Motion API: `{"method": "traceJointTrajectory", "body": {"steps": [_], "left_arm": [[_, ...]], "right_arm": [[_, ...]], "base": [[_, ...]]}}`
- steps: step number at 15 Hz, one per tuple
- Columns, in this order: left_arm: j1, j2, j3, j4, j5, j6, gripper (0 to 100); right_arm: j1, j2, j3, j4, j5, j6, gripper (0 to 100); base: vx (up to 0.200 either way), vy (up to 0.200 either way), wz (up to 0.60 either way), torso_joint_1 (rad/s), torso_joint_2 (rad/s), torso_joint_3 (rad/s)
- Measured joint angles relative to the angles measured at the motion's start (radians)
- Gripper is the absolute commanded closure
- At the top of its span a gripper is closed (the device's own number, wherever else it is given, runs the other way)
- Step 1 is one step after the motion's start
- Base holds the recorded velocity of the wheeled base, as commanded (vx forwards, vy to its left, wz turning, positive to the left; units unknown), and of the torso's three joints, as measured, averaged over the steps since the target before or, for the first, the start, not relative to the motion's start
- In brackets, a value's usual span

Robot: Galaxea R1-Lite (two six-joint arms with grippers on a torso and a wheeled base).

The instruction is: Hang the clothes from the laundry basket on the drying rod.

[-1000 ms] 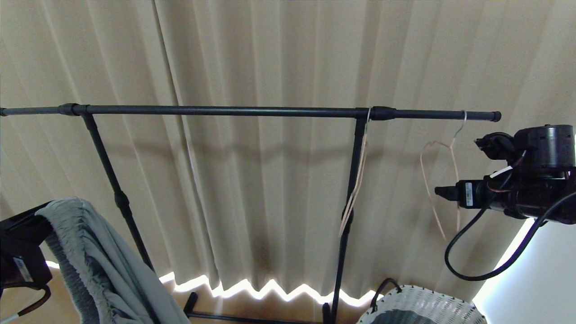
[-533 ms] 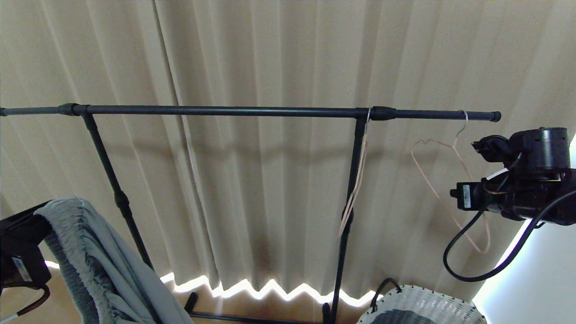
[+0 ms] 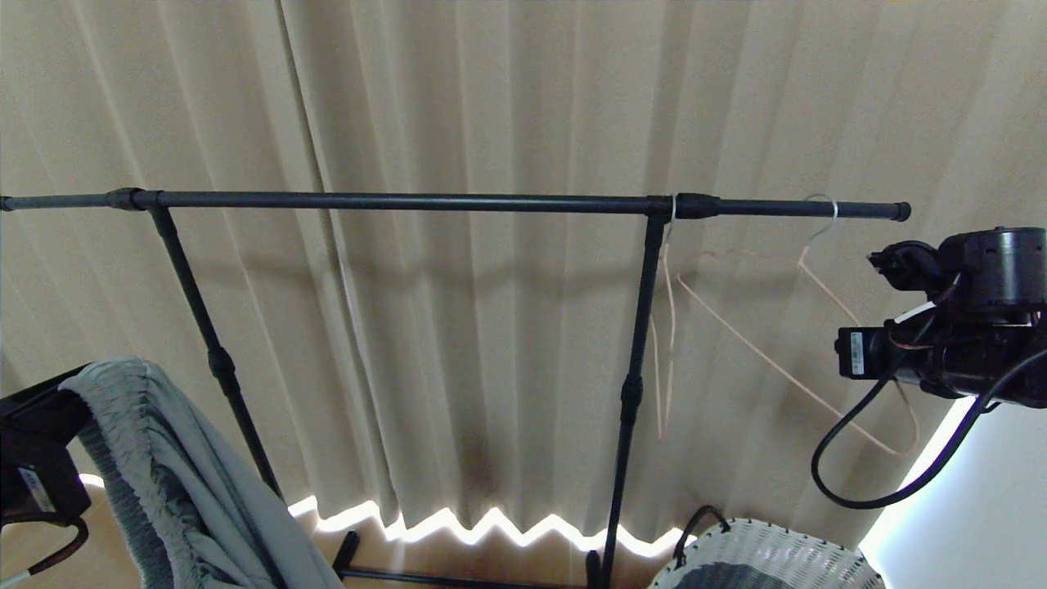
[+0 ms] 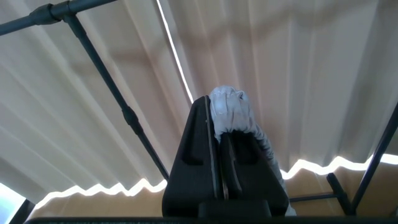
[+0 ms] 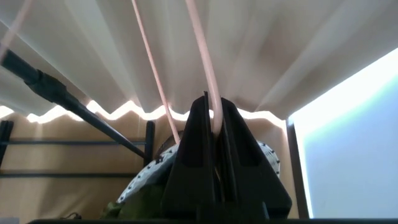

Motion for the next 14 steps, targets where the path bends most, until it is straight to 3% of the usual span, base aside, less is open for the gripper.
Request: {"method": "traceJointTrajectory", "body": {"steps": [7, 14], "left_arm": [[0.000, -0.002, 0.007, 0.000, 0.000, 0.002, 100], [0.005, -0.007, 0.011, -0.001, 0.001, 0.011, 100]], "right_arm": [[-0.024, -0.126, 0.024, 0.003, -0.005, -0.002, 100], [-0.081, -0.299, 0.184, 0.002, -0.005, -0.027, 100]], "base": [[0.000, 0.000, 0.00, 0.000, 0.00, 0.000], [0.000, 0.000, 0.00, 0.000, 0.00, 0.000]]}}
